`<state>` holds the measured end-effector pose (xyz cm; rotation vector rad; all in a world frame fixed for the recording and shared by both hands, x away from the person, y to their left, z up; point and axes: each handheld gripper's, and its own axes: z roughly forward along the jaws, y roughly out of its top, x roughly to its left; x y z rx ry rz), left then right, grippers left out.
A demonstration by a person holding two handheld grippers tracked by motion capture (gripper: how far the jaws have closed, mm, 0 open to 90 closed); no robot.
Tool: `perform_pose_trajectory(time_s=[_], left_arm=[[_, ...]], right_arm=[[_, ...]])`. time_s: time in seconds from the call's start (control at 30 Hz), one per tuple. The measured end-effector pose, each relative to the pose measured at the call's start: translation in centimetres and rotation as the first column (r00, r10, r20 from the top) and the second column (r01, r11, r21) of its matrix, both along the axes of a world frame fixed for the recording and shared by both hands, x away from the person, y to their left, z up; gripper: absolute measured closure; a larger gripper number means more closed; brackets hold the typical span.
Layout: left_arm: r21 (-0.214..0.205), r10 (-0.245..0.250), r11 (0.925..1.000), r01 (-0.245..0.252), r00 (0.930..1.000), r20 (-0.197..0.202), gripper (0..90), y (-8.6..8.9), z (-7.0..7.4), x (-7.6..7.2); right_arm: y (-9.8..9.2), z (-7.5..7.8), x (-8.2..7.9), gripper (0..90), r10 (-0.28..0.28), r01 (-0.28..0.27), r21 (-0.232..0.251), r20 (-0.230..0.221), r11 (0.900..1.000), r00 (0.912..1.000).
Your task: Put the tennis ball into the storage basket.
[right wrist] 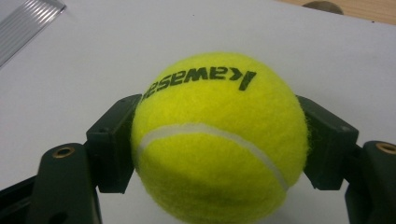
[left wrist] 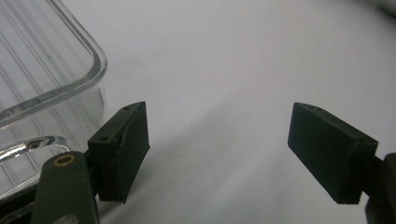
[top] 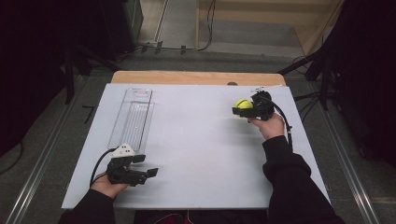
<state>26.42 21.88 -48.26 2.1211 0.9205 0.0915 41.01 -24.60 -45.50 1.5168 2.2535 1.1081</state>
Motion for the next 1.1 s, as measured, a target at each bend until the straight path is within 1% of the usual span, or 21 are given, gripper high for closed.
perform_pose_trajectory(time_s=[0.43, 0.47, 0.53, 0.67, 0.77, 1.0, 1.03, 1.1], left_arm=[[0.0, 0.0, 1.0, 0.0, 1.0, 0.001, 21.0, 0.0, 0.0, 0.0], [0.002, 0.0, 1.0, 0.0, 1.0, 0.001, 21.0, 0.0, 0.0, 0.0], [0.001, 0.0, 1.0, 0.0, 1.0, 0.002, 21.0, 0.0, 0.0, 0.0], [0.001, 0.0, 1.0, 0.0, 1.0, 0.002, 21.0, 0.0, 0.0, 0.0], [0.001, 0.0, 1.0, 0.0, 1.0, 0.002, 21.0, 0.0, 0.0, 0.0], [0.001, 0.0, 1.0, 0.0, 1.0, 0.002, 21.0, 0.0, 0.0, 0.0], [0.001, -0.001, 1.0, 0.001, 1.0, 0.003, 21.0, 0.0, 0.0, 0.0], [0.001, 0.0, 1.0, 0.0, 1.0, 0.003, 21.0, 0.0, 0.0, 0.0]], right_arm=[[1.1, 0.2, -0.3, 22.9, 0.038, -0.038, 0.0, 0.002, 0.9993, 0.9993], [1.4, 0.1, -0.3, 23.0, 0.052, -0.052, -0.005, -0.001, 0.9987, 0.9987], [1.6, 0.1, -0.3, 23.0, 0.062, -0.062, -0.012, -0.002, 0.998, 0.9981], [2.0, 0.0, -0.4, 23.0, 0.071, -0.071, -0.011, -0.003, 0.9974, 0.9975], [2.4, -0.1, -0.4, 23.0, 0.092, -0.092, -0.013, -0.002, 0.9957, 0.9958], [3.0, -0.1, -0.6, 23.0, 0.11, -0.11, -0.007, -0.004, 0.994, 0.994], [3.2, -0.1, -0.7, 23.0, 0.111, -0.111, -0.006, -0.01, 0.9937, 0.9937], [3.3, -0.1, -0.7, 23.0, 0.116, -0.116, -0.007, -0.006, 0.9932, 0.9932]])
